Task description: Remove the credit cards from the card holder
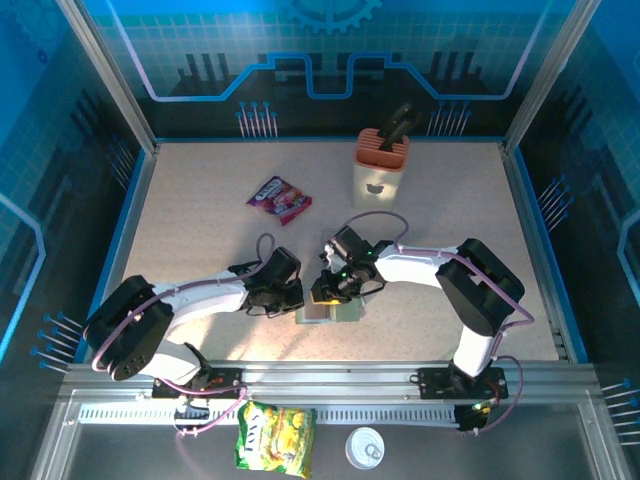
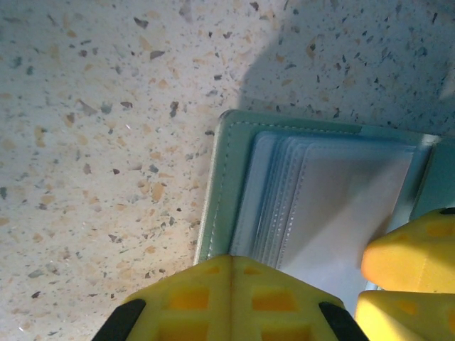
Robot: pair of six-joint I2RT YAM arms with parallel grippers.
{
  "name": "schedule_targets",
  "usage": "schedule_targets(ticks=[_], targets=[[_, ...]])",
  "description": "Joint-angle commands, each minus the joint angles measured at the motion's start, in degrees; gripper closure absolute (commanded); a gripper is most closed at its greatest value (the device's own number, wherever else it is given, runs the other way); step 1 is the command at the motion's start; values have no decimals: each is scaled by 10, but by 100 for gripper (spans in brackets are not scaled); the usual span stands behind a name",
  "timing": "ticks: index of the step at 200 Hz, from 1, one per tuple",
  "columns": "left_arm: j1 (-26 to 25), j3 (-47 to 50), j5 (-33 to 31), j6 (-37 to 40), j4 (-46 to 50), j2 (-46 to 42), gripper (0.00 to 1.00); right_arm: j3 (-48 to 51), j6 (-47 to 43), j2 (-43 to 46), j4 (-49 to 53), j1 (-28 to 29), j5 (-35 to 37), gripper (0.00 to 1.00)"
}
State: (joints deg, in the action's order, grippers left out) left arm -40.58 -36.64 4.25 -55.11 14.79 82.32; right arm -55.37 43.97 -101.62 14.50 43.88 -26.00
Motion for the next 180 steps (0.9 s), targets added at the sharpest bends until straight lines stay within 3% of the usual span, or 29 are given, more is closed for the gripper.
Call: schedule_targets(ticks=[1,180], targets=[[-4,5,-11,5,21,-12,100,6,4,-9,10,9,0,68],[-4,27,-43,1,16,-44,100,32,-7,23,27,-4,22,68]])
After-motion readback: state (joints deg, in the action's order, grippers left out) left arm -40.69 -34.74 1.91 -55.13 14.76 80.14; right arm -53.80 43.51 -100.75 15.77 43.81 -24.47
